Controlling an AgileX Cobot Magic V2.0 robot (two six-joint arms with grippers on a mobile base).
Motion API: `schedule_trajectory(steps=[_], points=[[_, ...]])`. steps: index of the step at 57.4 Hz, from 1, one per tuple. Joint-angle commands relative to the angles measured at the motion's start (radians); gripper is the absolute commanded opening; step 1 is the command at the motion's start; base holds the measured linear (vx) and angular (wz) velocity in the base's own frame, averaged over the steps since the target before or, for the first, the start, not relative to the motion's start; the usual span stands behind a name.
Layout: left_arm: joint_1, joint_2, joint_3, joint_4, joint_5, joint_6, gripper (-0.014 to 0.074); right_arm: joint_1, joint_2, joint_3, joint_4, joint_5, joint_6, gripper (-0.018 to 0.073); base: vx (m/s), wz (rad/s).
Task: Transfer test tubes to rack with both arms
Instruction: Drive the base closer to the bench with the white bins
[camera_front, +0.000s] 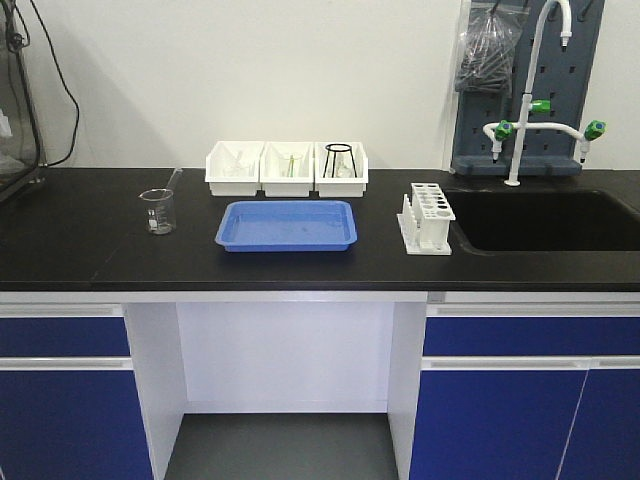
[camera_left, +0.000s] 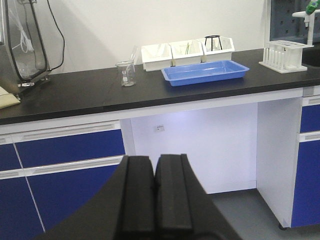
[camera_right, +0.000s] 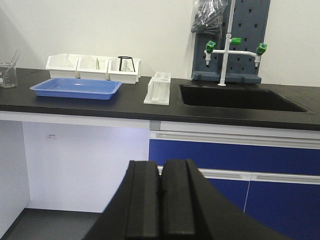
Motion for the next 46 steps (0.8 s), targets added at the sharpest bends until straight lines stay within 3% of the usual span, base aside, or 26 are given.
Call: schedule_trajectory(steps=[1, 46], points=[[0.001, -0.002, -0.027, -0.008, -0.077, -0.010, -0.0003, -0.004, -0.010, 0.013, -0.005, -0.081, 0.001, -0.0012, 0.00, -0.01], [0.001, -0.002, -0.027, -0.008, -0.077, -0.010, -0.0003, -0.004, -0.010, 0.013, -0.005, -0.082, 0.001, -0.0012, 0.00, -0.01]])
